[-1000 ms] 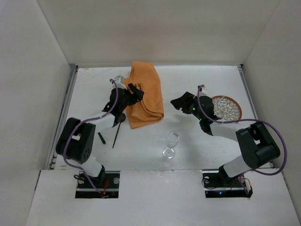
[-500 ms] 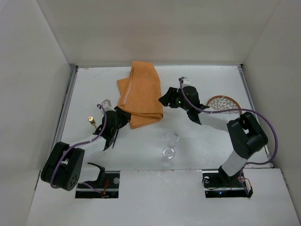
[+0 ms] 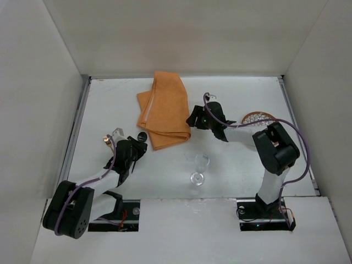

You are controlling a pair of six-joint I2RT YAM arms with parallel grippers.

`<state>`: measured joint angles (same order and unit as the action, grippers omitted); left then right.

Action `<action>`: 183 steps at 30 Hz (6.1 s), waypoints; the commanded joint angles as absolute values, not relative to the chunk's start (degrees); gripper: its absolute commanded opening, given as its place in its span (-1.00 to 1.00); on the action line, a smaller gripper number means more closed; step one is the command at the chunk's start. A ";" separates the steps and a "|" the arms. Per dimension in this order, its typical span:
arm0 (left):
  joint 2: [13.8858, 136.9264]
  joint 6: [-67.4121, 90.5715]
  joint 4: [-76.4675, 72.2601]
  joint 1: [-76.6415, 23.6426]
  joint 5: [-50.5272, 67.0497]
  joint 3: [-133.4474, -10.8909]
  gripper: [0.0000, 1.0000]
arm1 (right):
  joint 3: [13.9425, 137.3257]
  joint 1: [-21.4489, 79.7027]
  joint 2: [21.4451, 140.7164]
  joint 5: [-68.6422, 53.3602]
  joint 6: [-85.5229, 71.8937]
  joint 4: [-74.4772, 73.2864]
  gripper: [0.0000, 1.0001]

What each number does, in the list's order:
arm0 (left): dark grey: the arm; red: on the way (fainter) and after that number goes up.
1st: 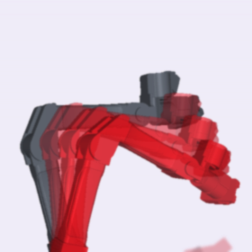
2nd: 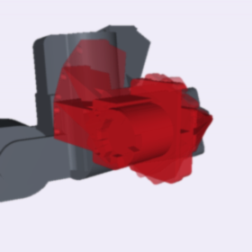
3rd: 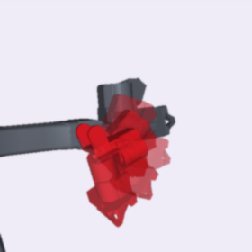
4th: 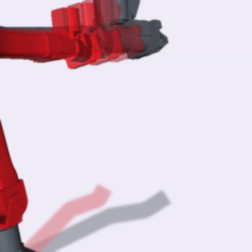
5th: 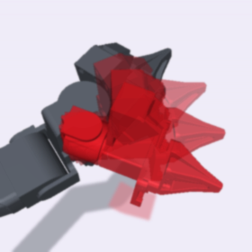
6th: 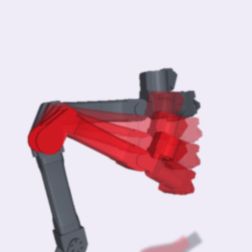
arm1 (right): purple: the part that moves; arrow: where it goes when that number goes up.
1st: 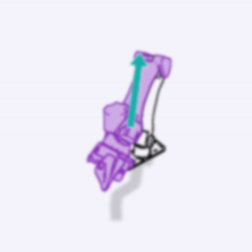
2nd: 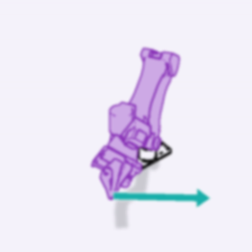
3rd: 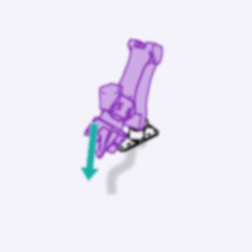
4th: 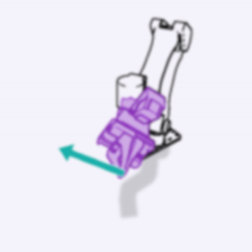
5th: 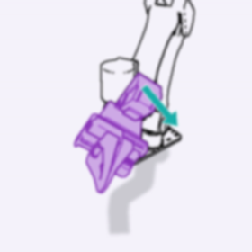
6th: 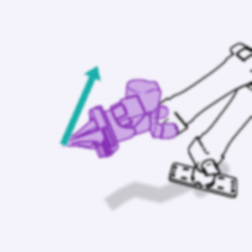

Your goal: Set the dinner table for one person

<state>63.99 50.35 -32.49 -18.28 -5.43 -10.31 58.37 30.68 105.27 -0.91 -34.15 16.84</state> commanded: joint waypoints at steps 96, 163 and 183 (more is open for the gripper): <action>92.72 32.36 -29.35 -30.88 -20.85 -58.43 -0.96 | 36.30 27.03 79.72 -5.09 -39.80 32.34 0.56; 81.91 49.48 -24.25 -29.22 -21.27 -25.23 -0.54 | 31.72 23.60 80.67 21.72 -60.73 11.42 -0.42; 89.47 50.10 -25.40 -21.40 -21.36 -33.48 -0.71 | 37.97 23.86 89.65 15.03 -62.23 18.36 -0.71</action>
<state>88.14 50.28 -26.79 -21.98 -20.12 -30.79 36.12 23.75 89.52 15.88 -61.73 14.39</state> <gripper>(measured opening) 0.148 0.144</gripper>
